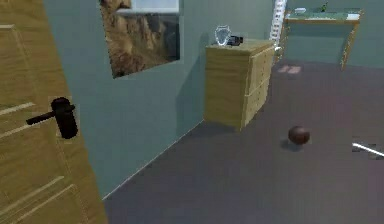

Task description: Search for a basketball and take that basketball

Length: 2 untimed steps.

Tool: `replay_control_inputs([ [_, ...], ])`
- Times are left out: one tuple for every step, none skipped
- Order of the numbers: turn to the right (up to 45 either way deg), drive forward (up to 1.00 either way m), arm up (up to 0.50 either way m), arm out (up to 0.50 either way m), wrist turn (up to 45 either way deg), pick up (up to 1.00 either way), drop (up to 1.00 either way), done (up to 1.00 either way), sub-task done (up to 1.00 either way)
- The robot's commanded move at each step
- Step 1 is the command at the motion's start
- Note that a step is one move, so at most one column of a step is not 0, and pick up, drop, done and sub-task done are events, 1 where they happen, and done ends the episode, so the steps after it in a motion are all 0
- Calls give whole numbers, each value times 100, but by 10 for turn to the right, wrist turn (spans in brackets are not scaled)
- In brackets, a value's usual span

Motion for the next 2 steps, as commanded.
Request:
replay_control_inputs([
  [120, 0, 0, 0, 0, 0, 0, 0, 0],
  [0, 5, 0, 0, 0, 0, 0, 0, 0],
])
